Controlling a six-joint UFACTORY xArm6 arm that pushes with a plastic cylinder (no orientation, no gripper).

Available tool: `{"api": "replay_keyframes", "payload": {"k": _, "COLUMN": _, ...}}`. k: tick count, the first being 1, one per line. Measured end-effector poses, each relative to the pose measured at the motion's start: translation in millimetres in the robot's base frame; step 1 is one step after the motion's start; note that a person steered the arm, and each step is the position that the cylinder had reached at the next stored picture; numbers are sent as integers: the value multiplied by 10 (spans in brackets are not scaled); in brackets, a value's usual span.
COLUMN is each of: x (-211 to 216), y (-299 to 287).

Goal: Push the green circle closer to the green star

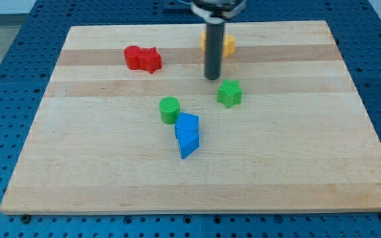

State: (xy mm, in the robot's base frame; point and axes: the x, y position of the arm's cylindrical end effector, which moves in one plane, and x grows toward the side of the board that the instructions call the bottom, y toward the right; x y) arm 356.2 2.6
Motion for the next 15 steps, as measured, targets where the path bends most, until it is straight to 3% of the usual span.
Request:
{"api": "replay_keyframes", "payload": {"k": 2, "x": 235, "y": -1055}}
{"api": "replay_keyframes", "payload": {"k": 4, "x": 856, "y": -1660}}
{"api": "replay_keyframes", "payload": {"k": 5, "x": 1123, "y": -1615}}
{"api": "replay_keyframes", "payload": {"k": 7, "x": 1170, "y": -1030}}
{"api": "replay_keyframes", "payload": {"k": 11, "x": 787, "y": -431}}
{"api": "replay_keyframes", "payload": {"k": 15, "x": 632, "y": -341}}
